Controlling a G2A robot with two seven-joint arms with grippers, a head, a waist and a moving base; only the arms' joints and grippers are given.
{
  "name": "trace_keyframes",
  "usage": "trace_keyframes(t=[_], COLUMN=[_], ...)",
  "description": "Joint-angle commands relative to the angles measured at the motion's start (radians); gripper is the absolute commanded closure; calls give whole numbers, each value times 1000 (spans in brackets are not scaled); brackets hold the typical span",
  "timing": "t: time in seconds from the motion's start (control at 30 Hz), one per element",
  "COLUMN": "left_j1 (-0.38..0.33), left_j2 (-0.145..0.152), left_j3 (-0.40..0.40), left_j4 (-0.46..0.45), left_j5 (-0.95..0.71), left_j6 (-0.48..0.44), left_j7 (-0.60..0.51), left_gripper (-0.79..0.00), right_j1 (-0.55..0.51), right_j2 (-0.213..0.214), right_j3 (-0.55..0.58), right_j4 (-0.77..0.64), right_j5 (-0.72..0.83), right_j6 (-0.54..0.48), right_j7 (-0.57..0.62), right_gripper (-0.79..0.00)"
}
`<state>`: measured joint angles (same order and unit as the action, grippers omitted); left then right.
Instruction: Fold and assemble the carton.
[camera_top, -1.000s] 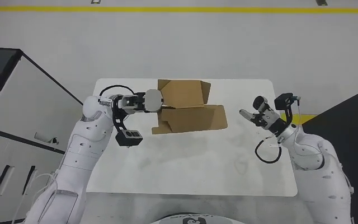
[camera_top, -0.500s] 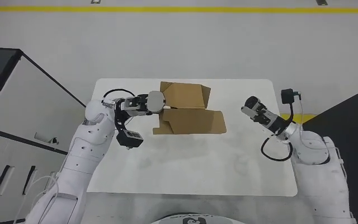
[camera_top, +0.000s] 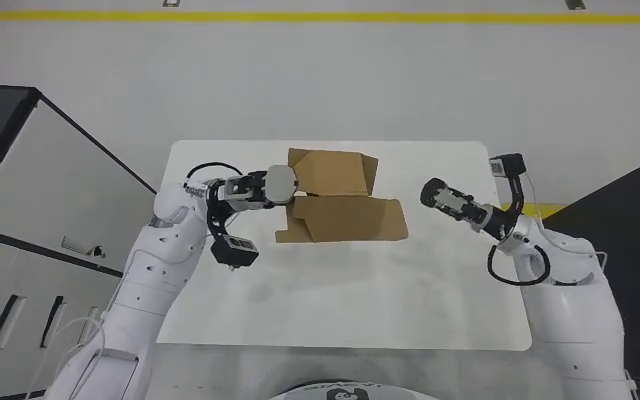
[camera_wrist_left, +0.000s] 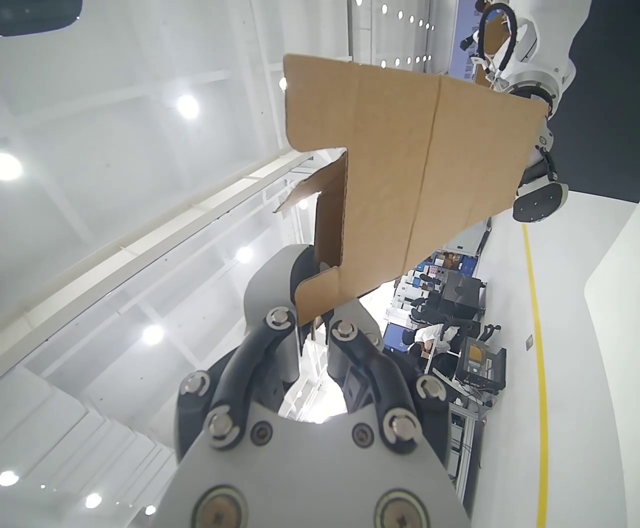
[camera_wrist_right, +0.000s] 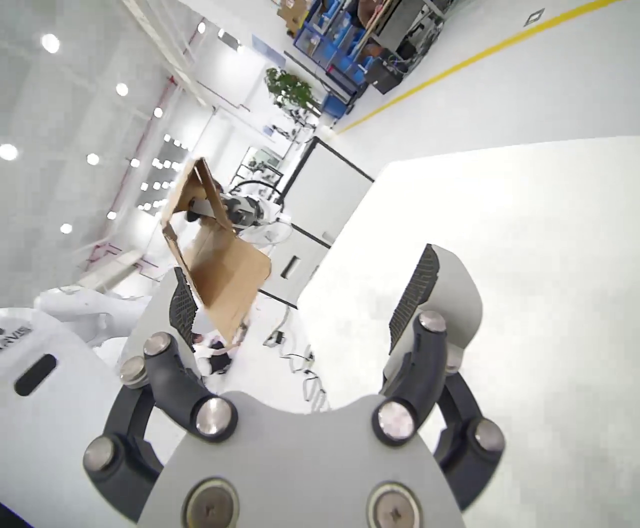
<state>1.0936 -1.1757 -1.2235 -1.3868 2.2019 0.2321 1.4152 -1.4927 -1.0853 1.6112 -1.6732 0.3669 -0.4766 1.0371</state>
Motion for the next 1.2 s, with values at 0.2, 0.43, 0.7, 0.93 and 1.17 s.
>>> trace_keyframes(t=[0.2,0.43,0.7,0.93,1.17], left_j1=[23,31,34,32,41], left_j2=[9,11,14,15,18], left_j3=[-2,1,10,22,24], left_j4=[-26,-39,-50,-52,-66], left_j5=[29,3,-6,-13,-16], left_j6=[-7,-4,-12,-10,-10], left_j7=[-14,-28,-34,-35,-40], left_gripper=[0,0,0,0,0], right_j1=[42,39,46,68,91], right_j2=[5,2,1,-3,-7], right_j3=[-27,-34,-72,-119,-157], right_j4=[12,-3,-49,-55,-56], right_j5=[362,392,379,394,408], right_j6=[181,182,170,147,134], right_j7=[188,167,196,213,236], right_gripper=[-785,-785,-785,-785,-785])
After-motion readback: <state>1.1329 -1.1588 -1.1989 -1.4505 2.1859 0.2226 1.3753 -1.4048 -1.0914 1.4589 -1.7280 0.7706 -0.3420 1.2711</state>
